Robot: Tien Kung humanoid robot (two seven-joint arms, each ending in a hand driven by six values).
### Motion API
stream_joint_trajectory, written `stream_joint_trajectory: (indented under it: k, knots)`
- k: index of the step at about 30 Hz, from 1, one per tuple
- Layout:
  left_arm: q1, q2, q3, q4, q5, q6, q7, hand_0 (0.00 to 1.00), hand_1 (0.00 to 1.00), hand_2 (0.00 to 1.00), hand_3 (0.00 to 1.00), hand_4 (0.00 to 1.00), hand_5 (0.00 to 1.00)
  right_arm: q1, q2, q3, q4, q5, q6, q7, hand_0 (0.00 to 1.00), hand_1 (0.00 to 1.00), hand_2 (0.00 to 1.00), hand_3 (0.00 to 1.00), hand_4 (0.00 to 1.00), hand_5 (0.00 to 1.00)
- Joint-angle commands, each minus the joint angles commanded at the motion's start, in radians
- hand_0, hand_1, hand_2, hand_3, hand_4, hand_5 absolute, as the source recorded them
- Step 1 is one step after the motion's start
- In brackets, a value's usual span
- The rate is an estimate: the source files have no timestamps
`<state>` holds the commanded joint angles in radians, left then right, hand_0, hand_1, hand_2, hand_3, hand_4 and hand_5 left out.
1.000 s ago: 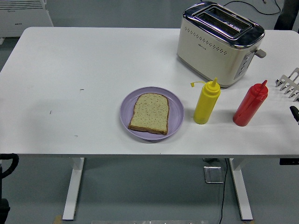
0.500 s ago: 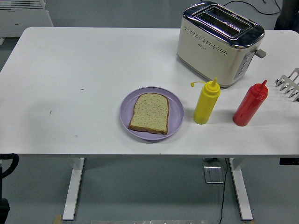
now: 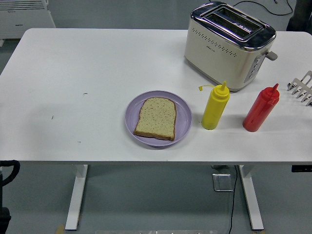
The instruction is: Pick up the cup,pour liquid into bread,place the cup on the desk
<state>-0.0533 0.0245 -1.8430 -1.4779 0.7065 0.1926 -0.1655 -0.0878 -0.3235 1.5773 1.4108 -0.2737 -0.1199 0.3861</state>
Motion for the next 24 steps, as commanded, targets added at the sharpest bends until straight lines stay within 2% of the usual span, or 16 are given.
stream_joint_trajectory:
  k: [9,24]
  knots:
    - [0.0,0.0,0.001,0.0,0.0,-0.001,0.001,0.749,0.754,0.76,0.651,0.595,0.998,0.045,0.009,0.009,-0.017,-0.017,-0.003,-0.022,0.766,0.721,0.72,0.732,0.6,0.571]
    - [-0.001,0.0,-0.001,0.0,0.0,0.0,0.001,0.749,0.754,0.761,0.651,0.594,0.998,0.055,0.016,0.008,-0.026,-0.017,-0.014,-0.037,0.765,0.718,0.715,0.727,0.582,0.569]
